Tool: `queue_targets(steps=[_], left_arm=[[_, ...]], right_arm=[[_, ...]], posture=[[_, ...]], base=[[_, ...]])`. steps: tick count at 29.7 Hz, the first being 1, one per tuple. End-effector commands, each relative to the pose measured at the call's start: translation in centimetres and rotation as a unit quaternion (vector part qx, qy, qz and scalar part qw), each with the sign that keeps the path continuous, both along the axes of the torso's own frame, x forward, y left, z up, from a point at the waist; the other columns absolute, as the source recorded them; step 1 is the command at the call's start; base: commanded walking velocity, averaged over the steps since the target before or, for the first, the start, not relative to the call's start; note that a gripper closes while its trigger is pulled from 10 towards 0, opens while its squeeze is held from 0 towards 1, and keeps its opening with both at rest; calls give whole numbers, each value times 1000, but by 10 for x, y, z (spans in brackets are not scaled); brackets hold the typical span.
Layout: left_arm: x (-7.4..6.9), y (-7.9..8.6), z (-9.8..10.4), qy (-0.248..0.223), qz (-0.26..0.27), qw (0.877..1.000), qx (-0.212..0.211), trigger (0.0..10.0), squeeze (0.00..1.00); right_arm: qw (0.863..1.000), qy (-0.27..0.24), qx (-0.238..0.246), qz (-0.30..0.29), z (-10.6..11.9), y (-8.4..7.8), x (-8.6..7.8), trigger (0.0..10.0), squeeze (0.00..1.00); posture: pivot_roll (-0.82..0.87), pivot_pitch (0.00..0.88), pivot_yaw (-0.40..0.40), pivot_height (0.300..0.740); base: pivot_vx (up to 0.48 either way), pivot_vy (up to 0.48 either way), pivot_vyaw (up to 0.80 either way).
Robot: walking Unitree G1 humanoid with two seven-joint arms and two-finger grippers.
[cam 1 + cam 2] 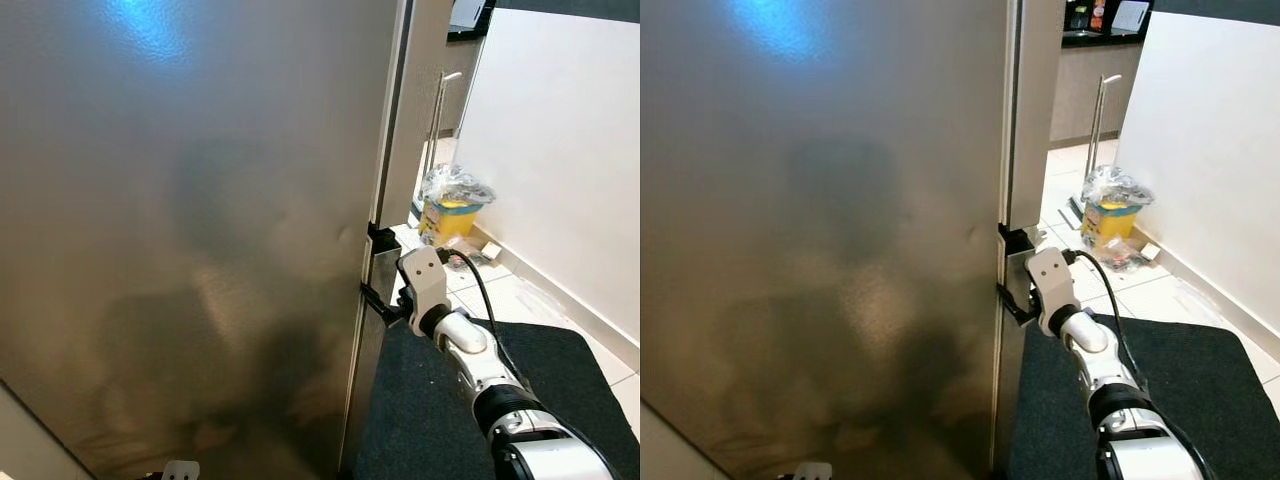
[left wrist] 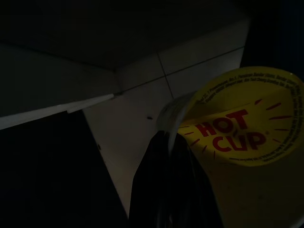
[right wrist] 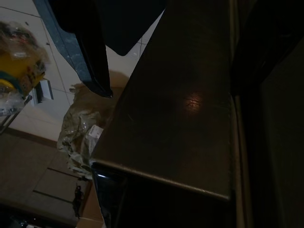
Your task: Restocking fridge
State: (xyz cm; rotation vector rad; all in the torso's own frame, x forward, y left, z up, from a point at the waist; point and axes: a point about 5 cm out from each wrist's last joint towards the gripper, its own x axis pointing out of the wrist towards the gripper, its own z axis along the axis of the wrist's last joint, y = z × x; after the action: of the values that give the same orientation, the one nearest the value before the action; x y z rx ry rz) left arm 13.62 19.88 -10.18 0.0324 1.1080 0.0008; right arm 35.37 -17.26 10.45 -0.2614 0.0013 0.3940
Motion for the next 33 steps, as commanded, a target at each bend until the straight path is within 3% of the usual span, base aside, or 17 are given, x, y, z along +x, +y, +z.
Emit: queue_targets(steps=[1,11,24,29,33], left_arm=[[-1,1,0,2,-4,1000,2,10000,0],[-1,0,0,2,-4,1000,0,10000,0],[-1,0,0,1,-3,1000,0,10000,0],[-1,-1,0,2,-4,1000,0,10000,0],[-2,-1,-1,4,-4,1000,-1,10000,0]], right_arm=[[996,-40,14,-84,22,-27,10,10000,0],[989,-46,0,-142,25,-51,9,10000,0],[983,-49,-8,-176,26,-66,7,10000,0],[968,-38,-39,-247,20,-93,-2,10000,0],[958,-10,-58,-282,7,-104,-10,10000,0]], posture=[[-22,0,4,740],[-23,0,2,740],[-24,0,4,740],[-27,0,2,740],[-27,0,2,740]], base=[[0,0,0],[0,0,0],[0,0,0],[0,0,0],[0,0,0]])
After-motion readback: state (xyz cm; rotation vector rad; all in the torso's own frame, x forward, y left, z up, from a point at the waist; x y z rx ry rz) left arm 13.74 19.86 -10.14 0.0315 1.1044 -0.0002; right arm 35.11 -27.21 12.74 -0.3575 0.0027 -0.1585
